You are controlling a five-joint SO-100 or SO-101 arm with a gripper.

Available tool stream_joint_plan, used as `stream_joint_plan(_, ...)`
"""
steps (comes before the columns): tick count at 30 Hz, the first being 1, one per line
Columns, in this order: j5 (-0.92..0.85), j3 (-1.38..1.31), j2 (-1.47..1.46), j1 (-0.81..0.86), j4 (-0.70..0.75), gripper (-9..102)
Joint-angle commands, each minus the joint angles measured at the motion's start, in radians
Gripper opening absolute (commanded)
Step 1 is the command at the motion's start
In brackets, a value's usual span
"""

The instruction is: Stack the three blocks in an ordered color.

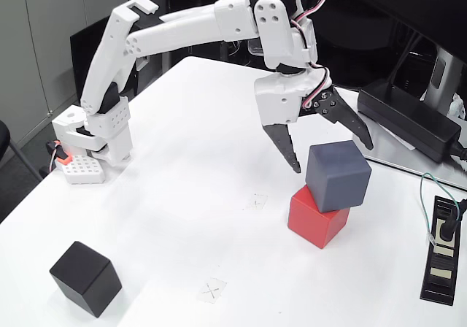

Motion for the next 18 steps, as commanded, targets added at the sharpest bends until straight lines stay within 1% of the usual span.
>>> stream_joint_plan(1, -0.002, -0.031, 0.021, 0.041, 0.003, 39)
stream_joint_plan(4, -0.002, -0.043, 0.041, 0.097, 0.003, 39)
stream_joint_plan(9, -0.006, 0.011, 0.152, 0.179, 0.003, 39)
stream_joint_plan(18, -0.143, 0.293, 0.422, 0.331, 0.005, 39)
